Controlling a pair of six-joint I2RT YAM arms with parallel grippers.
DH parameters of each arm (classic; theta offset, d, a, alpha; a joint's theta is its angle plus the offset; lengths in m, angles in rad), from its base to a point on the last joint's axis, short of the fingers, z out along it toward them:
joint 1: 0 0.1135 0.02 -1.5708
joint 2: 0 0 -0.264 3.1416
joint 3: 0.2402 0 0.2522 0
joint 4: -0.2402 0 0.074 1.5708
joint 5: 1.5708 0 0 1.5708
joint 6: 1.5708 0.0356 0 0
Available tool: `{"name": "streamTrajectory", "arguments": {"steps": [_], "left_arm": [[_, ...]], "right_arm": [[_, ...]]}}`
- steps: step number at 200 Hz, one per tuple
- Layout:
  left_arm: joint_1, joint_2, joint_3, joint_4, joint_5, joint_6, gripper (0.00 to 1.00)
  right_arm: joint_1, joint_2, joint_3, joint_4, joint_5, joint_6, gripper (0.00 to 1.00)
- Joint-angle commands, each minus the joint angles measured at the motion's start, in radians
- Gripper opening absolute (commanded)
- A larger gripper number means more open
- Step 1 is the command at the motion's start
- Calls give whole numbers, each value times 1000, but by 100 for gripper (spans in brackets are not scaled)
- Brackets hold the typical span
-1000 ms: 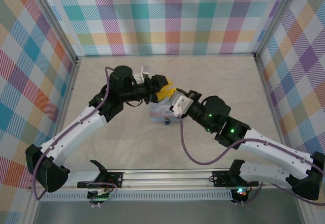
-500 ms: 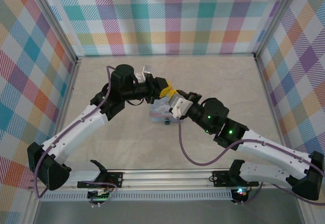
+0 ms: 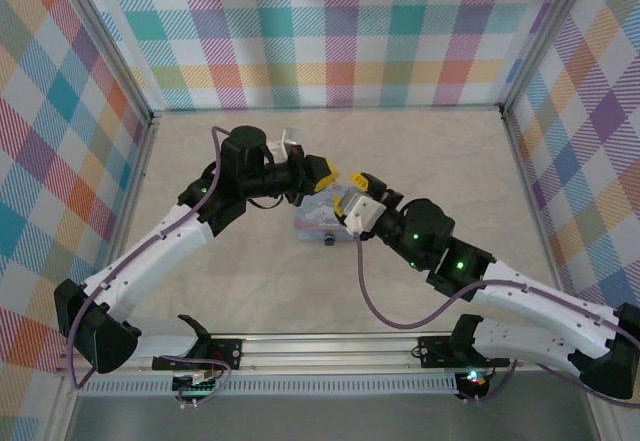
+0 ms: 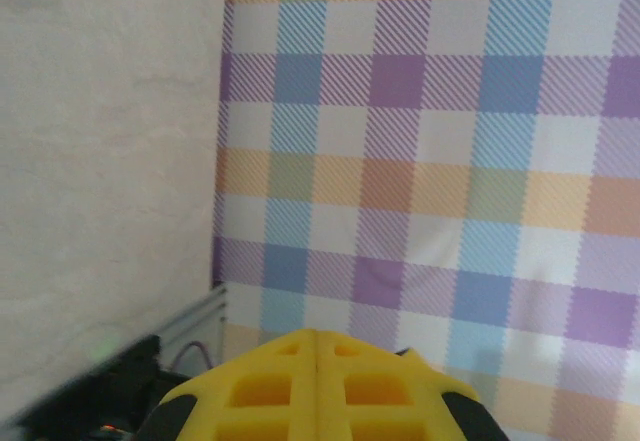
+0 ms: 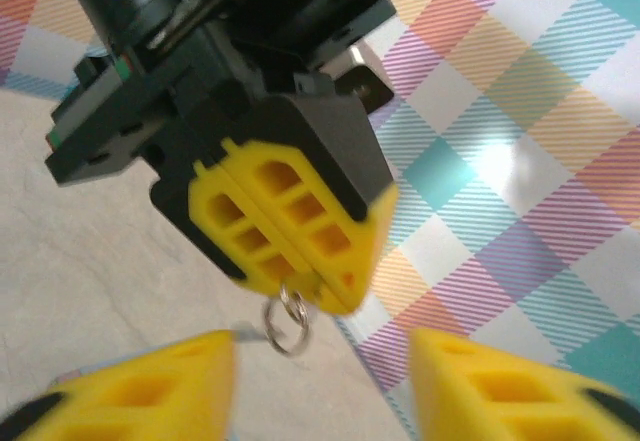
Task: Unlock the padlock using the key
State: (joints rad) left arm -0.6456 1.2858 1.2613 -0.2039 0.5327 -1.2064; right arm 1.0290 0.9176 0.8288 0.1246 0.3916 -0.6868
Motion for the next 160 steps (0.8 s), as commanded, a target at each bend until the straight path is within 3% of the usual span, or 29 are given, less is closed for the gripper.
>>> {"name": "streamTrajectory", "arguments": {"steps": [1, 12, 16, 19, 64, 99, 133, 160], "left_arm": [[4, -27, 66, -158, -97, 174, 0], [5, -35, 69, -195, -136, 232, 0], [4, -37, 73, -222, -158, 251, 0], [5, -40, 74, -236, -174, 263, 0], [4, -101, -16, -258, -287, 365, 0], [3, -165, -100, -200, -335, 439, 0], [-17, -231, -196, -54, -361, 486, 0], [-43, -267, -256, 73, -374, 504, 0]], "right_arm": [[5, -59, -14, -59, 41, 145, 67], [2, -69, -21, -90, 59, 214, 85], [-1, -71, -22, -107, 63, 238, 98], [-2, -70, -22, -118, 64, 252, 100], [-54, -35, 54, -323, 52, 599, 100], [-232, -51, 92, -412, -303, 904, 100], [-315, -70, 78, -370, -534, 1111, 100], [-357, -53, 6, -210, -708, 1311, 87]]}}
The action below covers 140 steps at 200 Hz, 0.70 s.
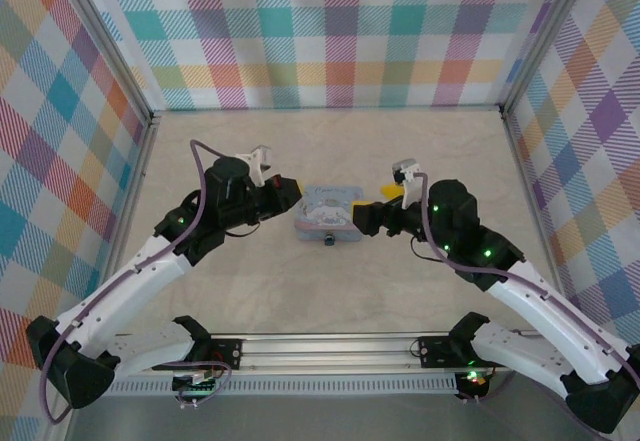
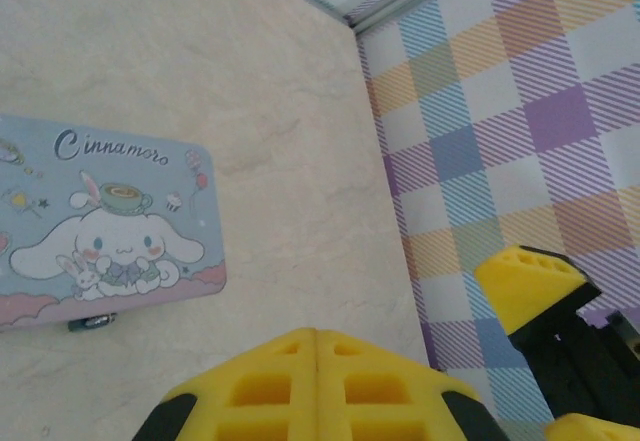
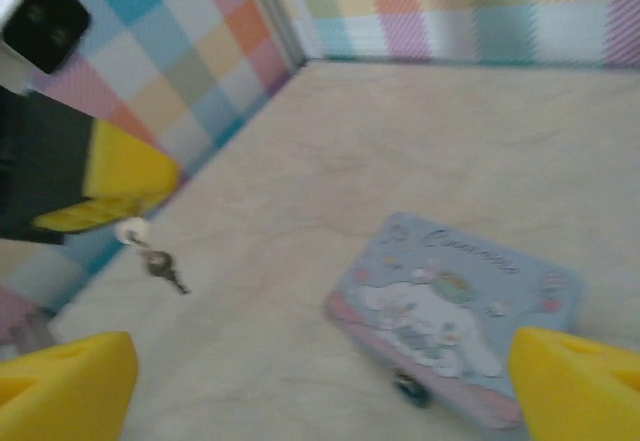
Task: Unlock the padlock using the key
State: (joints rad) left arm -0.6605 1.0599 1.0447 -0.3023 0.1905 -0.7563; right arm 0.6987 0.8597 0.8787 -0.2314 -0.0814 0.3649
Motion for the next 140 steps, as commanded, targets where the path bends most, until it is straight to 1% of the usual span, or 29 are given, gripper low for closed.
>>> {"name": "streamTrajectory", "arguments": {"steps": [1, 9, 25, 36, 47, 71, 97, 115, 131, 140], "left_arm": [[-29, -42, -40, 177, -33, 54, 0], [-40, -51, -55, 208, -45, 55, 0], [-73, -65, -86, 287, -67, 61, 0], [-100, -72, -105, 340, -85, 64, 0], [-125, -71, -114, 377, -97, 70, 0], [-182, -55, -114, 423, -144, 77, 0], [-230, -30, -109, 450, -177, 82, 0], [-249, -16, -116, 485, -192, 72, 0], [-262, -6, -116, 502, -210, 66, 0], [-266, -2, -115, 515, -212, 63, 0]], "right_arm": [[-28, 5, -46, 155, -240, 267, 87], [-35, 4, -89, 231, -267, 327, 82], [-52, 13, -180, 453, -330, 467, 75], [-61, 40, -219, 591, -373, 552, 65], [-62, 75, -235, 695, -405, 611, 58], [-62, 121, -258, 854, -431, 692, 59], [-61, 133, -290, 1011, -422, 754, 54], [-59, 129, -308, 1058, -408, 777, 51], [-58, 125, -308, 1061, -405, 780, 48], [-54, 124, -310, 1061, -404, 783, 47]]}}
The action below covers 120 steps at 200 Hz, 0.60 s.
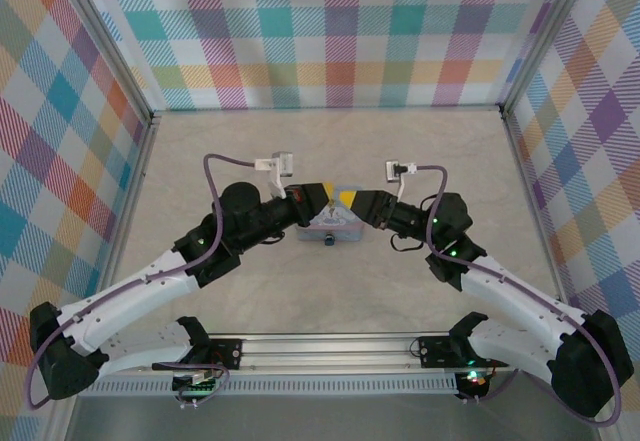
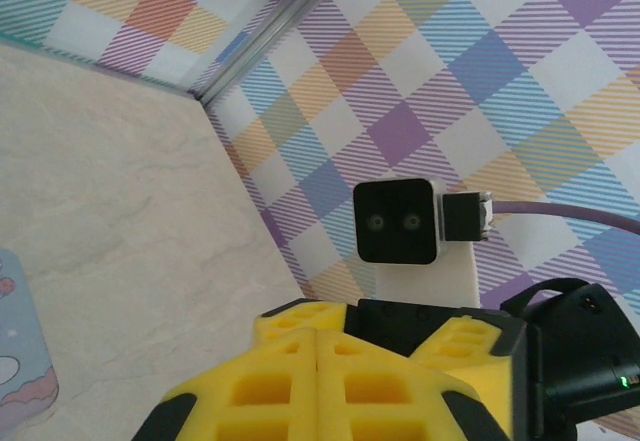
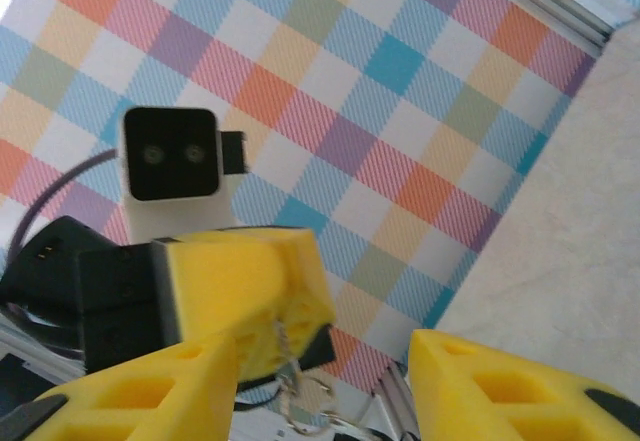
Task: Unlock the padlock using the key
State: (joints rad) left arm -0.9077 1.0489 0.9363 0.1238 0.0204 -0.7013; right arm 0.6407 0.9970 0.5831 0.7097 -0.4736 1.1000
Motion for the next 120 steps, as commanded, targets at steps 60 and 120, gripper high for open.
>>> {"name": "streamTrajectory", "arguments": {"steps": [60, 120], "left_arm": [[-33, 11, -10, 124, -83, -1, 0], [-36, 23, -14, 145, -79, -15, 0]], "right_arm": [[46, 2, -13, 140, 9, 48, 40], [57, 19, 10, 135, 7, 41, 30]]}}
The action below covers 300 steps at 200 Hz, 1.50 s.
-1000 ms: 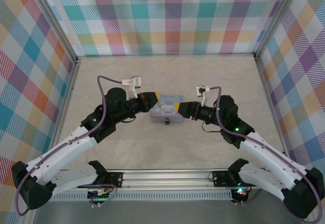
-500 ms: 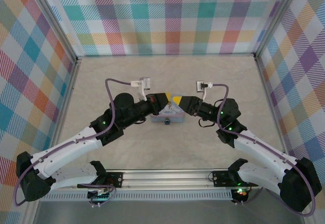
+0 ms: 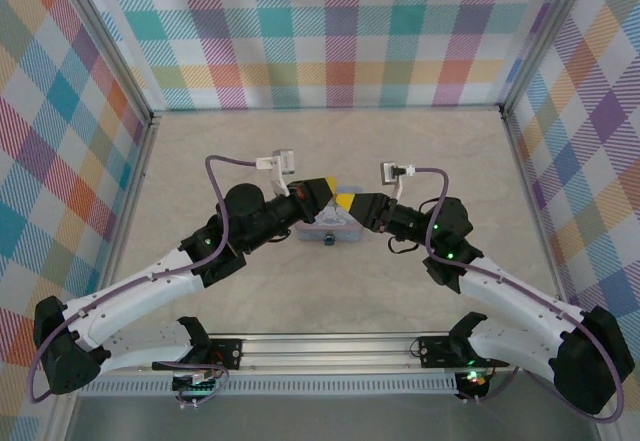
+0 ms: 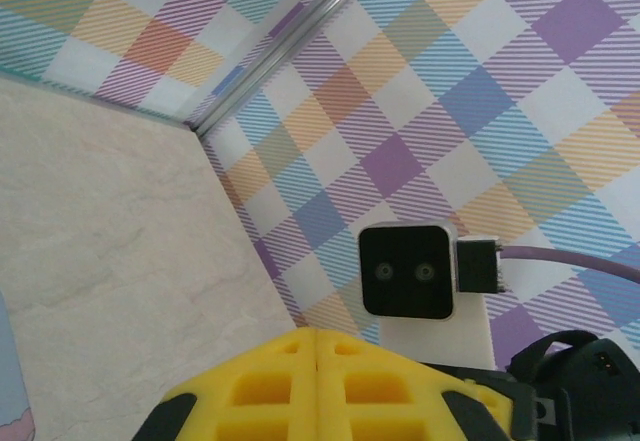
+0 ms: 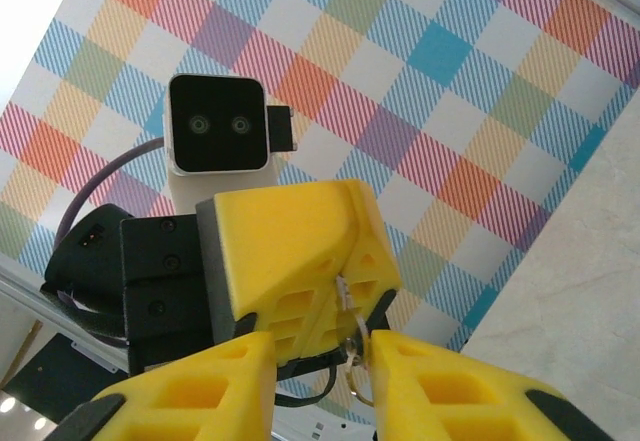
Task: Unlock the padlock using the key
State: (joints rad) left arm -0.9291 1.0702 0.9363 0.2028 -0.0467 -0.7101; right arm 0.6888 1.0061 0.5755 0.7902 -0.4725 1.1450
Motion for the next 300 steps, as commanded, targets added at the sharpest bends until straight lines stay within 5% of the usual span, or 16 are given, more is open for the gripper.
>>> {"name": "streamTrajectory", "arguments": {"steps": [1, 54, 93, 199, 212, 233, 264, 300], "left_arm": [[-14, 3, -14, 67, -12, -6, 0], [-27, 13, -19, 81, -11, -12, 0], [-28, 3, -28, 87, -17, -11, 0], [-28, -57, -39, 17, -21, 14, 0], [-28, -49, -25, -2, -18, 16, 26], [-28, -47, -17, -12, -8, 24, 36], [-28, -36, -5, -35, 5, 29, 33], [-28, -32, 2, -36, 17, 40, 10]], "right_arm": [[9, 11, 18, 55, 6, -3, 30], [10, 13, 12, 56, 25, -7, 20], [10, -1, -3, 46, 47, -15, 0], [9, -90, 8, -121, 48, -111, 0], [8, -90, 13, -129, 37, -119, 0], [8, -101, 22, -152, 27, -135, 0], [9, -114, 28, -202, 17, -151, 0], [9, -113, 33, -209, -2, -154, 0]]}}
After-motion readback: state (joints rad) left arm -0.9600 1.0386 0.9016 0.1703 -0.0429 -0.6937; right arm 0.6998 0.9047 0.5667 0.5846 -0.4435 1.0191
